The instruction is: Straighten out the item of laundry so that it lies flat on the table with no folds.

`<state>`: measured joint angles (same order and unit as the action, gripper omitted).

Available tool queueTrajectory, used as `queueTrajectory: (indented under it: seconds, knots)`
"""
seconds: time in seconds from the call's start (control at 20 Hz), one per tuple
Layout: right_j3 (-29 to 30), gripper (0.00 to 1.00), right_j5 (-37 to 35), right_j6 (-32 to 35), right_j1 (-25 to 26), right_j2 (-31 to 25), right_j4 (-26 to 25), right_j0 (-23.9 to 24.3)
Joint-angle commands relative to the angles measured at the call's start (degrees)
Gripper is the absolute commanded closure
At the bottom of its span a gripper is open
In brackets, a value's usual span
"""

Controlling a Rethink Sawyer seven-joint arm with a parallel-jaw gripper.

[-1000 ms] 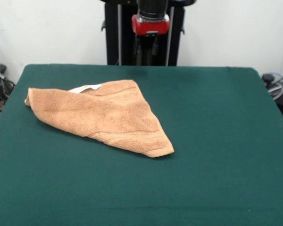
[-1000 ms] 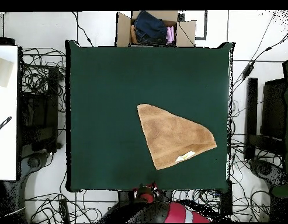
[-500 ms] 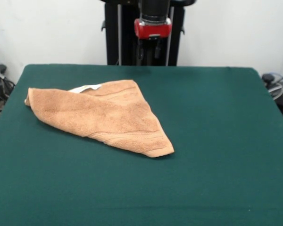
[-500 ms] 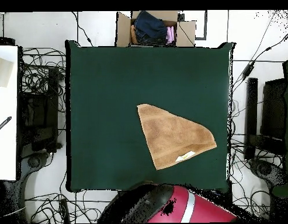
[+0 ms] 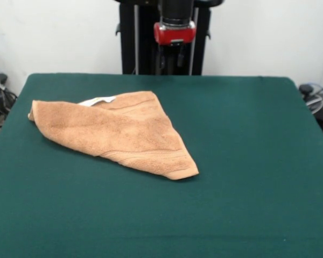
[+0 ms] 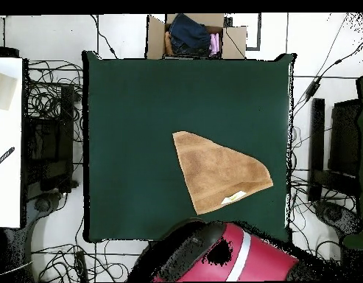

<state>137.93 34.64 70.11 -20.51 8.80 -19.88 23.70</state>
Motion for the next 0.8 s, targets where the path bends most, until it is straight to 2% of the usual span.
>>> queueTrajectory:
  seconds: [0.05,0.4,0.8]
  knots:
    - [-1.2,0.0,5.8,16.7,3.5,0.8,-0.6,1.2]
    - [0.9,0.0,5.1,16.2,2.1,1.3,-0.9,1.8]
    - [0.5,0.0,5.1,16.0,2.4,1.2,-0.7,2.1]
